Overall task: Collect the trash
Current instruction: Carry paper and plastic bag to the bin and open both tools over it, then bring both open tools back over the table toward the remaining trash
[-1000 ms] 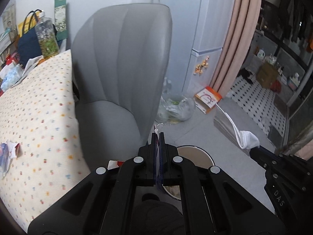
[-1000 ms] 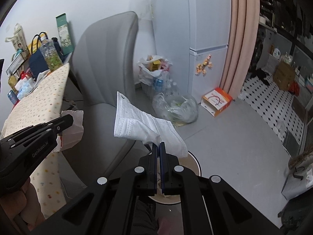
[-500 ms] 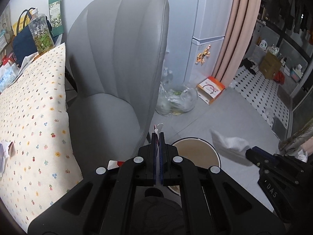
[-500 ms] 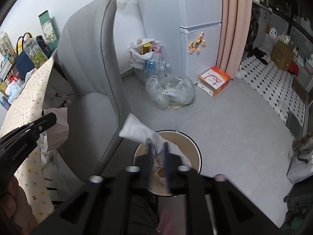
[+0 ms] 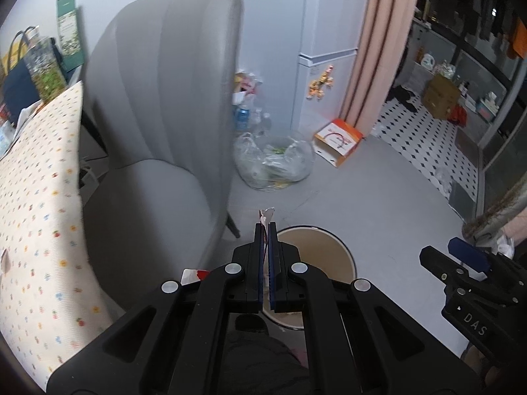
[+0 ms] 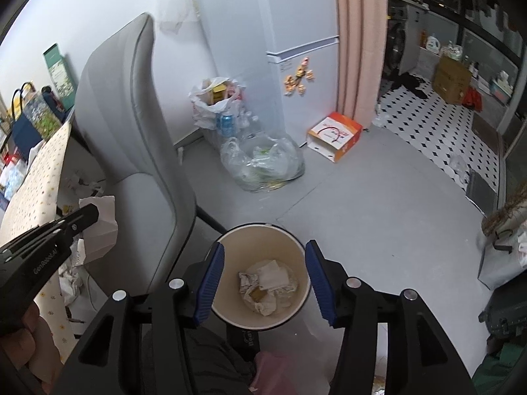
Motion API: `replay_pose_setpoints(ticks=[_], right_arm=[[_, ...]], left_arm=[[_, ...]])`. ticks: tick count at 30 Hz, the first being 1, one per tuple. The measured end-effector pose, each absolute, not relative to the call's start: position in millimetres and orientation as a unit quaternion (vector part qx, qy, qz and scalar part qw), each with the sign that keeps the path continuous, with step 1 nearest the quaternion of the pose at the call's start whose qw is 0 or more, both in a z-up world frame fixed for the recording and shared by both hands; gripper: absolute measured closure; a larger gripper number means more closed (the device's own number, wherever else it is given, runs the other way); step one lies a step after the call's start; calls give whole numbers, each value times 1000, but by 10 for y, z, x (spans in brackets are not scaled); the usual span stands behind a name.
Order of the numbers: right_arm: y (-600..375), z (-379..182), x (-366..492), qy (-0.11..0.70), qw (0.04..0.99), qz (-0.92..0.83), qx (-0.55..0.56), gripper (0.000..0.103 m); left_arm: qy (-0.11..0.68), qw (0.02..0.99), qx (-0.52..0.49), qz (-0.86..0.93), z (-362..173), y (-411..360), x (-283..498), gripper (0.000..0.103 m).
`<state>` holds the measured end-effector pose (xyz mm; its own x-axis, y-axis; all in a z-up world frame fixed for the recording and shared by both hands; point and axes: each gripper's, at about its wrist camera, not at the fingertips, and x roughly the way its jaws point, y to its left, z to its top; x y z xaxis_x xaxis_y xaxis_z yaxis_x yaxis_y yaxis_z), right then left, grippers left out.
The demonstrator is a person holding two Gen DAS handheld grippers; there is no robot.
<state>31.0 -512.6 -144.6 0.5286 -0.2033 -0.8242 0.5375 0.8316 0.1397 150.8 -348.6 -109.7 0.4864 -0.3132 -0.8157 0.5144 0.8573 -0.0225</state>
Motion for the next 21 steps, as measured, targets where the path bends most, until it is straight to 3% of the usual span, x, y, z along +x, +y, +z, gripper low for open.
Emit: replay_pose_setpoints(ticks=[10, 11, 12, 13, 14, 19, 21], right_arm=[[-5495, -1325, -128, 412, 844, -274, 208, 51], [-5514, -1321, -157, 411, 843, -278, 209, 51], [-5515, -1326, -162, 410, 842, -280, 210, 51], [-5523, -1330, -177, 410, 842, -281, 212, 51], [-5520, -1336, -178, 410, 841, -281, 213, 51], [-5419, -1332, -73, 410, 845, -271, 211, 49], [-5373, -1314, -10, 408, 849, -264, 208, 49]], left_arm=[[457, 822, 117, -321, -1154, -4037, 1336, 99], [459, 816, 112, -332, -1151, -4070, 1331, 89], [464, 811, 110, -338, -1155, -4095, 1334, 57], [463, 810, 105, -344, -1147, -4095, 1336, 39], [456, 814, 99, -345, -1123, -4073, 1333, 28], [450, 831, 79, -318, -1031, -3842, 1447, 22], [444, 839, 73, -306, -981, -3729, 1472, 12]])
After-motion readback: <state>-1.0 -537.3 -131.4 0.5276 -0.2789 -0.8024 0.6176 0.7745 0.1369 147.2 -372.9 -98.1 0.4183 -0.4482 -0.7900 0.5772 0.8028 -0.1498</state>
